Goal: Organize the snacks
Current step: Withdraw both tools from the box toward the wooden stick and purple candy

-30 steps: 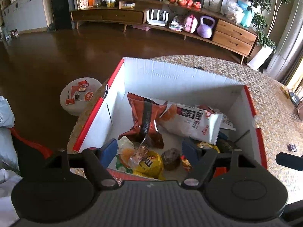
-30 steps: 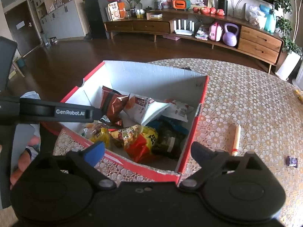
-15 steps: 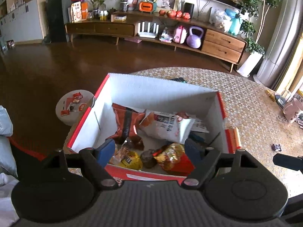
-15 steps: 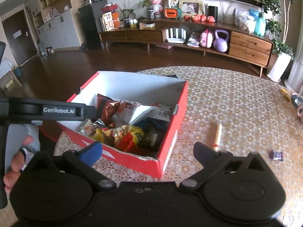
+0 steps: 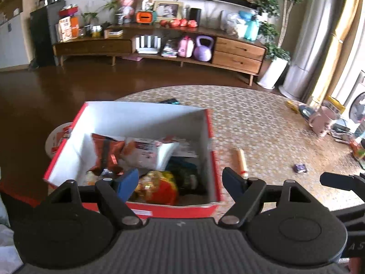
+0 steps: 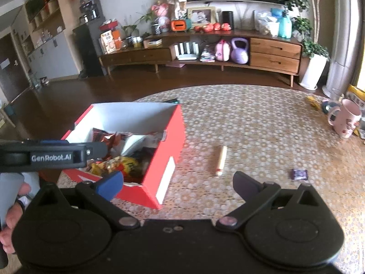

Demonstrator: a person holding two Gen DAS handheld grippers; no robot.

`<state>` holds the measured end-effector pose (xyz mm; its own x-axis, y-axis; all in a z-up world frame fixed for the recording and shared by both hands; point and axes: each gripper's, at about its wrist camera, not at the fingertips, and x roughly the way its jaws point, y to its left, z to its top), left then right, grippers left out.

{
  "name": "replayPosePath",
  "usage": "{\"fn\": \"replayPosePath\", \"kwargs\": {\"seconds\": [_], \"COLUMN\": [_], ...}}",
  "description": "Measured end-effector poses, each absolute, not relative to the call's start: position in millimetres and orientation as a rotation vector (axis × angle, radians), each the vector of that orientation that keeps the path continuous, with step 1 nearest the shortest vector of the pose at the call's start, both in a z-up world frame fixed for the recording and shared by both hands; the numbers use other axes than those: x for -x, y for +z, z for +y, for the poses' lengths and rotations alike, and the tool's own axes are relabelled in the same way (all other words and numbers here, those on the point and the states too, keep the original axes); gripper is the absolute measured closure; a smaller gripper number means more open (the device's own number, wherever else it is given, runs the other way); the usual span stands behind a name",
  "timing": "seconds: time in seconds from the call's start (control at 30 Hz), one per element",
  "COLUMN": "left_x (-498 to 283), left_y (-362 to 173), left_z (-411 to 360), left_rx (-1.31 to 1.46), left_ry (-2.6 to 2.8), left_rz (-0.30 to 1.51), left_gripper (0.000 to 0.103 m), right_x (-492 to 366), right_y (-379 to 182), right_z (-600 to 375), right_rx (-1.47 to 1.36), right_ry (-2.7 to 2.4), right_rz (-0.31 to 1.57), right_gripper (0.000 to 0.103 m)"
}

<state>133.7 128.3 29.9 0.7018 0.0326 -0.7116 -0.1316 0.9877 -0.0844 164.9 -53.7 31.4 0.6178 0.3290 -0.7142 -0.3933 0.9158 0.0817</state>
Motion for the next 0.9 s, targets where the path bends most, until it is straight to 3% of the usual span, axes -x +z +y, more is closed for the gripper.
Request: {"fn": "replayPosePath", "kwargs": {"seconds": [0.9], "left_x": [-205], "left_y": [-24], "left_z": [14], "left_rx": [0.053], "left_ry": [-0.016], "left_rz": [0.870], "left_gripper": [0.023], "right_x": [-210], "right_y": [6], "right_z": [-187], "right_rx": [0.016], "right_ry": [0.223], "right_rz": [0.839], "right_gripper": [0.002]}}
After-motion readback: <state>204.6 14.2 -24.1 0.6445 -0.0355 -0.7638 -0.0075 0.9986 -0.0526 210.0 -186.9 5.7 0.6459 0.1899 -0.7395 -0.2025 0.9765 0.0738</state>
